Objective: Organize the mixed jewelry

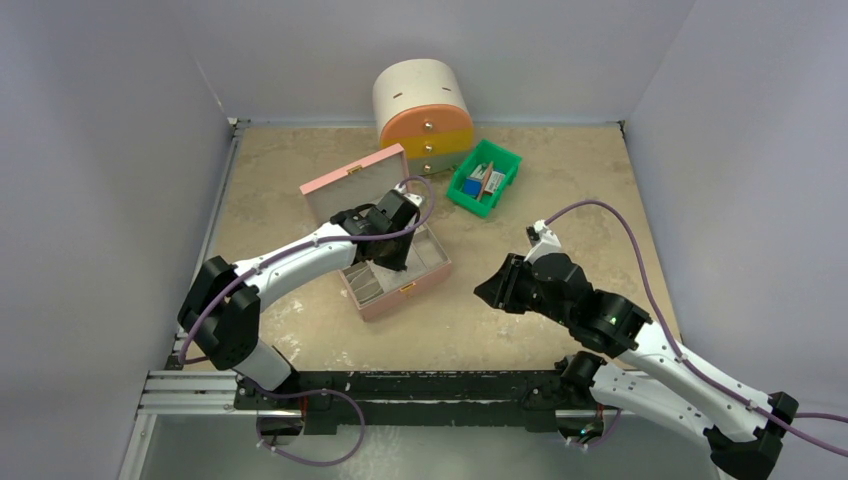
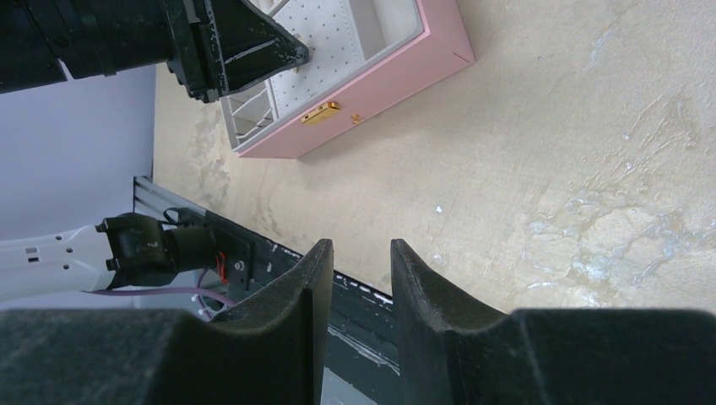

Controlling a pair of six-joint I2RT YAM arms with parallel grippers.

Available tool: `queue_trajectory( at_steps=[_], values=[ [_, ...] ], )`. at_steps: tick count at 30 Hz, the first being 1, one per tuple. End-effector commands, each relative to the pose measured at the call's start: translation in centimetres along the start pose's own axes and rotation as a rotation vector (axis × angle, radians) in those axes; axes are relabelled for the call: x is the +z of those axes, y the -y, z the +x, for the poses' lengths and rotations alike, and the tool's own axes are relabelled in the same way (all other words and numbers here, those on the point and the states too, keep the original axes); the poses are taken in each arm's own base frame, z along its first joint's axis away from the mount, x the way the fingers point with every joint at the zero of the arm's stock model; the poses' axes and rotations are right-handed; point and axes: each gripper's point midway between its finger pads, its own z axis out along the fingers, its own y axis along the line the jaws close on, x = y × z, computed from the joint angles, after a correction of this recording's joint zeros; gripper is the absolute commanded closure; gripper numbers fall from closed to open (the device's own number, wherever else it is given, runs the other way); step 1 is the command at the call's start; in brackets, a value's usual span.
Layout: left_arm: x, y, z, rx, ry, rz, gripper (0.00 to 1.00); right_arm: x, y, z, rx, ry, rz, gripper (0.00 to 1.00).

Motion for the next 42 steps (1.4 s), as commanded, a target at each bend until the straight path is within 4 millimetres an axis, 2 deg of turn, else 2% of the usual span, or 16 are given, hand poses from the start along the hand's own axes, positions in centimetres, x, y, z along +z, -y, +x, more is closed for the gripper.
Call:
queue_trajectory(
  at_steps=[1, 15, 42],
  values=[
    [-0.5, 0.4, -1.4, 0.015, 0.029, 0.010, 1.00, 0.1, -0.1, -0.3, 0.012, 0.018, -0.007, 0.66],
    [0.1, 1.1, -0.9, 0.025, -0.006, 0.040, 1.00, 0.0, 0.2, -0.1, 0.015, 0.019, -0.004, 0.65],
    [0.3, 1.4, -1.3, 0.026, -0.001, 0.052, 1.00, 0.1, 0.3, 0.2, 0.022, 0.013, -0.011, 0.65]
  ],
)
